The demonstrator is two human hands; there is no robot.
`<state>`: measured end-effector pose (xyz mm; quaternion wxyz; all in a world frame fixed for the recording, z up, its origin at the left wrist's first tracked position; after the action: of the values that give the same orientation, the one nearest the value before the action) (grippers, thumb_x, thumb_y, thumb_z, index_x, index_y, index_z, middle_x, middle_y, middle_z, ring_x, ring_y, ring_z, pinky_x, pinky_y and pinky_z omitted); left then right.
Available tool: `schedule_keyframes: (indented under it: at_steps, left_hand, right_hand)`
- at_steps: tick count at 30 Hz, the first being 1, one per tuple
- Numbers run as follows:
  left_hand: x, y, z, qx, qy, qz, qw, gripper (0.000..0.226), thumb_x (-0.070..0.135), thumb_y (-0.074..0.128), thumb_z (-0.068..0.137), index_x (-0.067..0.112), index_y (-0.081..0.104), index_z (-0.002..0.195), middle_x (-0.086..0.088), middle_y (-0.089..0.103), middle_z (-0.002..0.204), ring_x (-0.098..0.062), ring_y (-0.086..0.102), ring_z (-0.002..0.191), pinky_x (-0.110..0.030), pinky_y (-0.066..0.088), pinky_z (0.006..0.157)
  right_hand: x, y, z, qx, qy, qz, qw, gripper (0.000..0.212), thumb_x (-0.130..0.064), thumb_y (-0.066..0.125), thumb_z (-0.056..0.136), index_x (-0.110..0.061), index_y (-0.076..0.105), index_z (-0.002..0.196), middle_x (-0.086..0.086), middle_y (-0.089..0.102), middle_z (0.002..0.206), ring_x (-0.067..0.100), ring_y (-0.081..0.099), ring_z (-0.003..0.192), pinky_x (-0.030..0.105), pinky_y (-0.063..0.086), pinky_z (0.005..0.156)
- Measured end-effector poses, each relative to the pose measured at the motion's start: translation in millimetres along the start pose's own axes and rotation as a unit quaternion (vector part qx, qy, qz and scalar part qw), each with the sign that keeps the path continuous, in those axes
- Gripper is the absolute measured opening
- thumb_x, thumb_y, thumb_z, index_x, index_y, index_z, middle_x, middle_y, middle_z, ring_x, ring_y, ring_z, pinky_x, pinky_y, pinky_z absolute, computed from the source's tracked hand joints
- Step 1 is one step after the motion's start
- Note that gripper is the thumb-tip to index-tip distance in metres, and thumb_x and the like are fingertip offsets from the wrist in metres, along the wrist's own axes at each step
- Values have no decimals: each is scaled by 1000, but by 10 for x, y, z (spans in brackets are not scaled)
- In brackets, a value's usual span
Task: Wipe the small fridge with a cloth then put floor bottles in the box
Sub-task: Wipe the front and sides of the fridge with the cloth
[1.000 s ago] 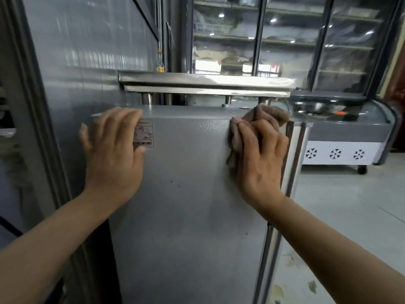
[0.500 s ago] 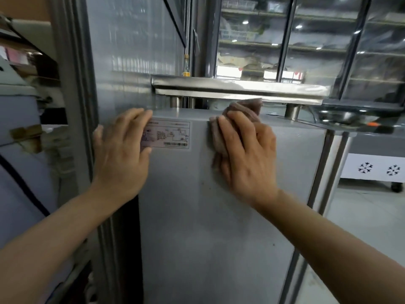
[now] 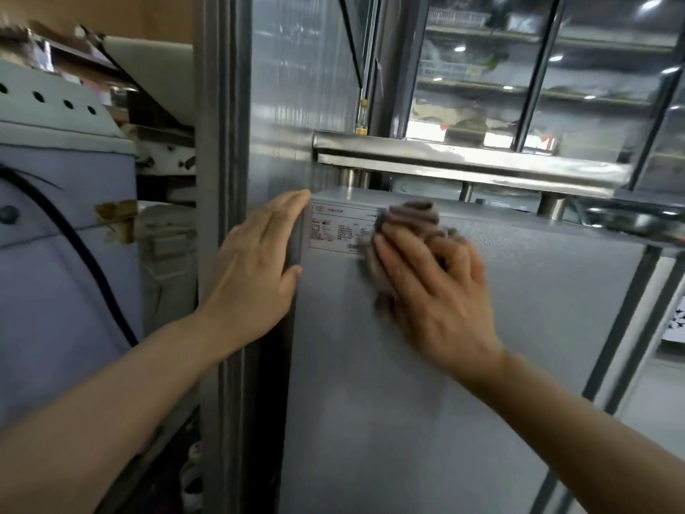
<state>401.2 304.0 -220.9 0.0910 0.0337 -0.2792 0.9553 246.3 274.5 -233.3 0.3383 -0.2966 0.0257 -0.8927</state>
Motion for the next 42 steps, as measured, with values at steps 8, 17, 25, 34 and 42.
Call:
schedule_keyframes:
  at_steps: [8,17,25,34,42]
  left_hand:
    - [-107,137,-244,-47,-47,-113,991,90,1,66,79,25,14,149,7,36,149,-8,45,128,-29,36,106]
    - [-305,-162,-507,-11,-100,-107,989,73,7,66,81,28,30,140,13,55,125,-4,59,99,-42,54,82]
    - [-403,-235,-676,35,-134,-102,985,66,2,66,80,22,35,135,10,52,121,-7,59,91,-33,55,71]
    - [-293,-260,-1004,23,-155,-93,983,64,5,64,82,24,35,136,9,50,125,-5,57,92,-28,53,69]
    - [-250,9,-1289,-44,-176,-79,980,63,11,60,86,27,29,138,6,44,135,-7,55,102,-32,52,81]
  right_hand:
    - [-752,445,-375,-81,-73,59,992,51,-21,39,94,-11,37,145,8,37,149,32,43,117,47,30,104]
    - [-519,187,407,-27,-19,60,998,44,-22,55,89,-8,56,131,15,45,140,35,44,111,44,33,95]
    - [-561,334,828,-38,-27,32,998,29,-23,46,86,-7,65,102,12,58,128,32,49,92,44,35,85]
    - [-1412,809,-403,-193,-172,66,964,25,-28,51,86,-17,65,104,7,59,125,30,41,114,43,28,104]
    - [-1155,452,-689,-145,-163,18,976,55,-27,58,85,-14,51,137,10,45,144,31,47,120,42,29,103]
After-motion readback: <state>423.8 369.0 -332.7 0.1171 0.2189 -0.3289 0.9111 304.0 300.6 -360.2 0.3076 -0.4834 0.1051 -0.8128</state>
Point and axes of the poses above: each hand's wrist, its own z-axis towards the middle knuckle, its own y-axis out of the palm, x = y × z, the point moved 10 cm from there along z, towards the middle knuckle
